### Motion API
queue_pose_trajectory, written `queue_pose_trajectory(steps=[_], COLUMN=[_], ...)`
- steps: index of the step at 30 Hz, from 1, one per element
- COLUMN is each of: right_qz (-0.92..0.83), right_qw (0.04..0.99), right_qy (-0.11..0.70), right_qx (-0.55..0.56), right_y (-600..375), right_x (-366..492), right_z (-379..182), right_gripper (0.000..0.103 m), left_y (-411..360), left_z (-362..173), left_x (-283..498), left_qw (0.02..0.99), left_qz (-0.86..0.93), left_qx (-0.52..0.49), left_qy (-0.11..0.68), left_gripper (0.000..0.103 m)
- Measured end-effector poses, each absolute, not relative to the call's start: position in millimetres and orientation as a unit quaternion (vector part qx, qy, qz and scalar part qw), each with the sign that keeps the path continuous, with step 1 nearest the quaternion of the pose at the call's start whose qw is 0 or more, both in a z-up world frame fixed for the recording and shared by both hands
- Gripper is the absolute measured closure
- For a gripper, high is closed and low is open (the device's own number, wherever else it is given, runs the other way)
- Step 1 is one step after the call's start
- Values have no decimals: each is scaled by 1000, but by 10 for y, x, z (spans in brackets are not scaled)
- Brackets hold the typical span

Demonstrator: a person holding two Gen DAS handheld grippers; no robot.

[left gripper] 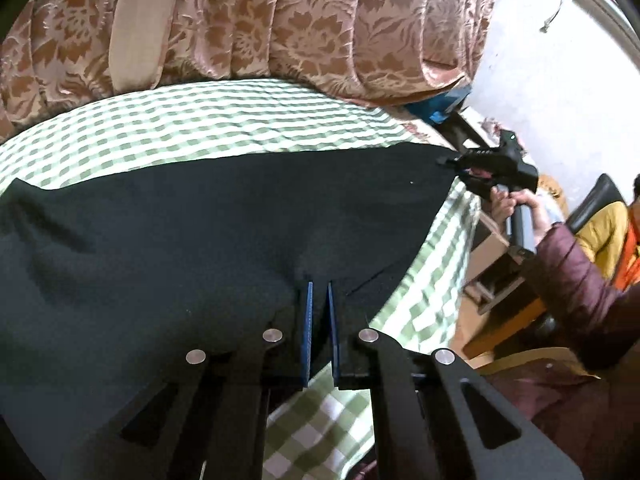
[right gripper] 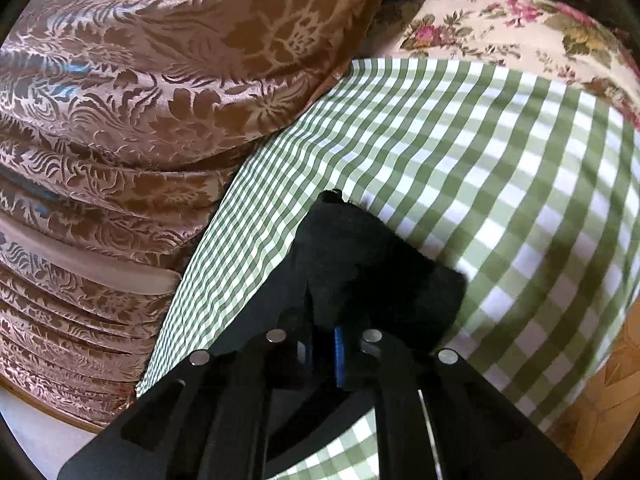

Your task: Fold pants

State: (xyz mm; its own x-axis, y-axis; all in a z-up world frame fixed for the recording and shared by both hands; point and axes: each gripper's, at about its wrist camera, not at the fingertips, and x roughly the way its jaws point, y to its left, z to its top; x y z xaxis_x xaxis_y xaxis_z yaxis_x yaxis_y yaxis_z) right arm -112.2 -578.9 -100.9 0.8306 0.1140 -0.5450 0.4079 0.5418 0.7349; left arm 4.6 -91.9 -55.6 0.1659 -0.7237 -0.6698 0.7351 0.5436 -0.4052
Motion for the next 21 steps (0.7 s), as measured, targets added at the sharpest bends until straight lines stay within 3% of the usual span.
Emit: queue_pose_trajectory(steps=[7, 11, 14, 18, 21], right_qz=[-102, -111, -153, -150, -88], right_qw=[795, 791, 805, 845, 867], right_qy=[303, 285, 277, 275, 298], right_qx=[515, 530, 502, 433, 391], right_y=[-5922, -6022, -6056, -5810, -5382], right_x=[-1163, -1278, -1425, -1431, -1167], right_z=[-1481, -1417, -1204, -816, -676], right_gripper=[96, 76, 61, 60, 49], left_y=[-934, -734, -542, -282, -286], left_z=[-877, -878, -759, -617, -648], left_x=[78, 155, 179, 237, 251], left_qw=[723, 712, 722, 759, 775], left_qz=[-487, -486, -482, -442, -415], left_qx=[-27, -88, -123, -156, -143], left_qy=[490, 499, 481, 451, 454], left_gripper=[93, 67, 66, 66, 66])
